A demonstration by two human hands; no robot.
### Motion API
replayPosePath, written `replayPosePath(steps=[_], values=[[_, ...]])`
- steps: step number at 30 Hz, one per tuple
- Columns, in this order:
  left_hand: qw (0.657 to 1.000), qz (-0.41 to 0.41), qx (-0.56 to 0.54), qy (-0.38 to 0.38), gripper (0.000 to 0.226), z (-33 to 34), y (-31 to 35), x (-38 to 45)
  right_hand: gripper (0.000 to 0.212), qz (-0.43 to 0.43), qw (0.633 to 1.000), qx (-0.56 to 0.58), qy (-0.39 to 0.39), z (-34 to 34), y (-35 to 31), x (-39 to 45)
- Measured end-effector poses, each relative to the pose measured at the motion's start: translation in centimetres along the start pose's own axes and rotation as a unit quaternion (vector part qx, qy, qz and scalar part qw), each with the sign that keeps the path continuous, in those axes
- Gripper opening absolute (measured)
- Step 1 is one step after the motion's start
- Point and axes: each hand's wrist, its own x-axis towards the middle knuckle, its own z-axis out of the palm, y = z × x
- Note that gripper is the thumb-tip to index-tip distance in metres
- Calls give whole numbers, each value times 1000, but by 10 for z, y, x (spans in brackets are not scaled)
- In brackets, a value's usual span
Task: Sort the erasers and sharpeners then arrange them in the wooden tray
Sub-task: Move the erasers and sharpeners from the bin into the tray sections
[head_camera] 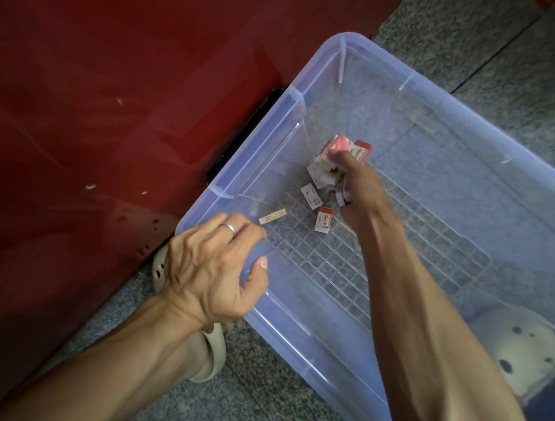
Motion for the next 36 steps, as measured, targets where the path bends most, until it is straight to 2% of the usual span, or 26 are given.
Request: replayPosePath(steps=[2,5,7,10,14,16,18,20,24,27,30,34,36], values=[[1000,-1,1,0,34,-1,0,0,6,11,1000,24,-8,-7,0,-21],[1000,-16,1,-14,35,-2,2,0,14,11,999,35,-26,-17,-2,-64],[999,-35,-1,-42,37,-4,5,1,6,-3,998,23,-50,-22,-4,-92],[995,-62,-17,-73,38,-7,8,1,15,-12,998,25,-61,-23,-14,-128],[982,-136,-112,-69,32,-19,18,-5,14,-18,996,25,-84,-17,-25,-173],[965,-173,-196,-28,32,-33,27,-12,15,-29,996,14,-87,-11,-31,-196],[941,-209,-265,16,16,-50,38,-20,11,-35,995,17,-91,-6,-36,-220],[917,-251,-306,46,2,-70,47,-30,24,-49,993,19,-103,-1,-41,-242],[863,-320,-373,114,7,-111,66,-54,35,-74,988,22,-135,12,-45,-287],[841,-318,-408,160,8,-138,77,-74,47,-91,980,18,-174,24,-42,-324],[827,-300,-433,197,8,-163,86,-93,36,-105,974,17,-202,37,-37,-359],[813,-290,-451,228,8,-194,92,-119,35,-110,971,8,-210,58,-28,-398],[807,-281,-455,250,9,-210,92,-133,44,-114,968,-13,-223,70,-27,-415]])
